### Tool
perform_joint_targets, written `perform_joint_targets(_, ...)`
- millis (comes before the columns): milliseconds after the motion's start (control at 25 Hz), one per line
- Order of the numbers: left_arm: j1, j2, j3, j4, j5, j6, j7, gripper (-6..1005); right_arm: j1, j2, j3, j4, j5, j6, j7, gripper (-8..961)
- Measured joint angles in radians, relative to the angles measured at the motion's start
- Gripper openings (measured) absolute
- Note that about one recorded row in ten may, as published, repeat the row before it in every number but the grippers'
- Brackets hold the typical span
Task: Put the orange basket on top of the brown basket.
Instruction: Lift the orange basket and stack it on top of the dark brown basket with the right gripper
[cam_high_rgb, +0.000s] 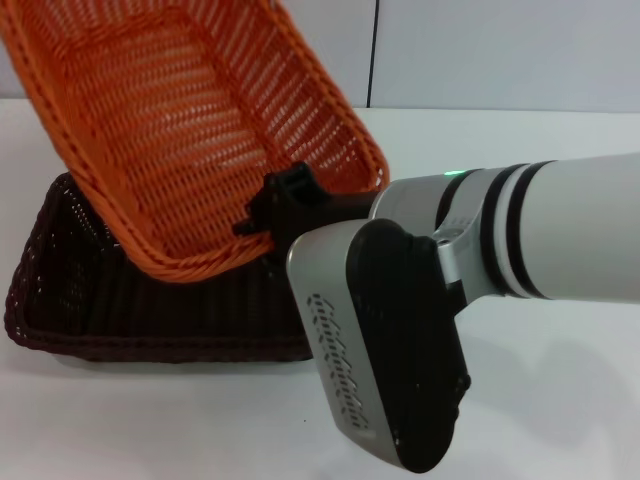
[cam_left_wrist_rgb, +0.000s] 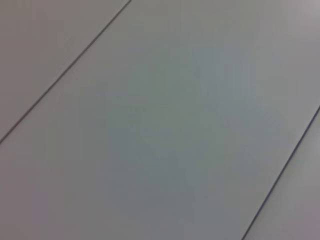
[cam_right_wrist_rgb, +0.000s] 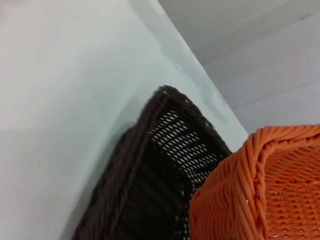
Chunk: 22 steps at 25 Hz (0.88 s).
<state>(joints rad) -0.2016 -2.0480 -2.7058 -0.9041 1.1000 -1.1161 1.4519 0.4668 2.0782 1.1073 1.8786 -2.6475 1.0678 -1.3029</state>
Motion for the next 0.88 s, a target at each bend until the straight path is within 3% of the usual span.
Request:
perform_joint_targets(200,-0.01,0.001,0.0,-0.002,0.0,-0.008,0.011,735,0.014,-0.003,0.005,-0.02,0.066,-0.018,-0.059,142)
perform_joint_targets(520,-0.011,-0.004,0.0,0.007,-0.009,-0.021,0.048,734,-0.036,-0.003,-0.001,-0.047,0.05,-0.133,-0.253,143)
perform_joint_targets(880,-0.013,-0.006,0.0,0.112,-0.122,-0.042,0.165,734,-0.026,-0.005,-0.04,-0.089,-0.026,-0.15,-0.305,143)
